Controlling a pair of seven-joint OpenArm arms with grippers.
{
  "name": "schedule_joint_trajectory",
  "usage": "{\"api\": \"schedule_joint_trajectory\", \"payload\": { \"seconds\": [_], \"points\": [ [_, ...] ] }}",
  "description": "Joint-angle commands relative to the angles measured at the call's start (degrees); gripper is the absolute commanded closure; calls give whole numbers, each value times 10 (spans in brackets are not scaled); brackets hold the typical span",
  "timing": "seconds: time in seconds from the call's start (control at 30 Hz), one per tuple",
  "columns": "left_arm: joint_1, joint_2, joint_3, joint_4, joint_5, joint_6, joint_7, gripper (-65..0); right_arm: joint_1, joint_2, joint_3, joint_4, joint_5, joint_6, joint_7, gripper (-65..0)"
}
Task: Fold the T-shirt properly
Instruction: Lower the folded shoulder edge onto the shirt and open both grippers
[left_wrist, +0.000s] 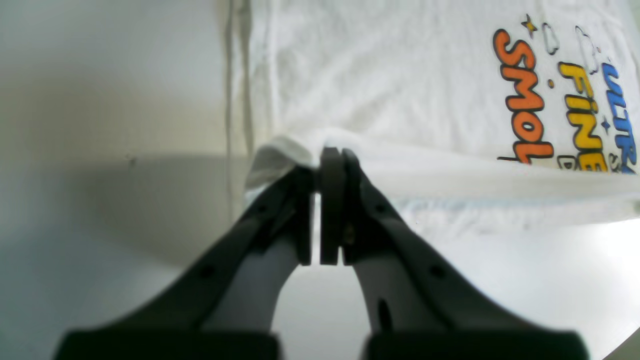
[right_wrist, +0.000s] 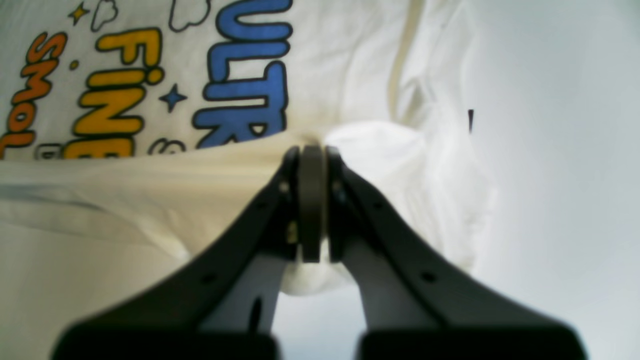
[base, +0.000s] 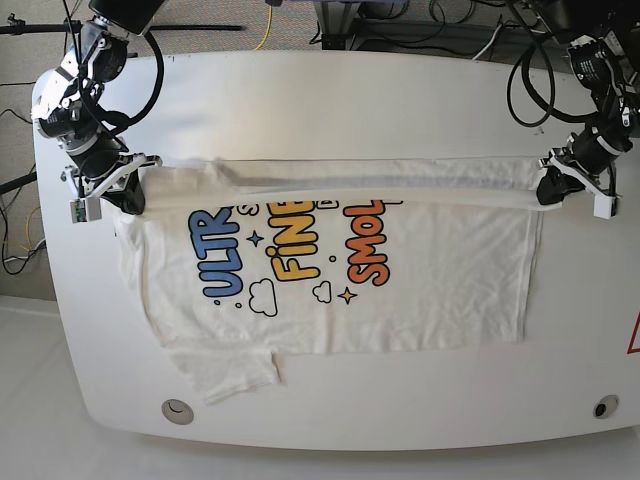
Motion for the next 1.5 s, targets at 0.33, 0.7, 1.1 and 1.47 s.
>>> {"api": "schedule_joint_trajectory", "payload": {
  "seconds": [0.33, 0.7, 1.1, 1.47],
  "points": [
    [-29, -15, 4, -4, 14, 3, -14, 0, 44, 9, -2, -28, -16, 7, 17, 0],
    [-70, -21, 13, -52, 21, 5, -18, 0, 80, 22, -21, -112, -15, 0, 56, 0],
    [-90, -26, 24, -75, 45, 12, -40, 0, 116, 28, -29, -158, -17, 1, 60, 0],
    [-104, -28, 89, -67, 94, 10, -80, 0, 126, 23, -34, -170, -43, -10, 62, 0]
  ]
}}
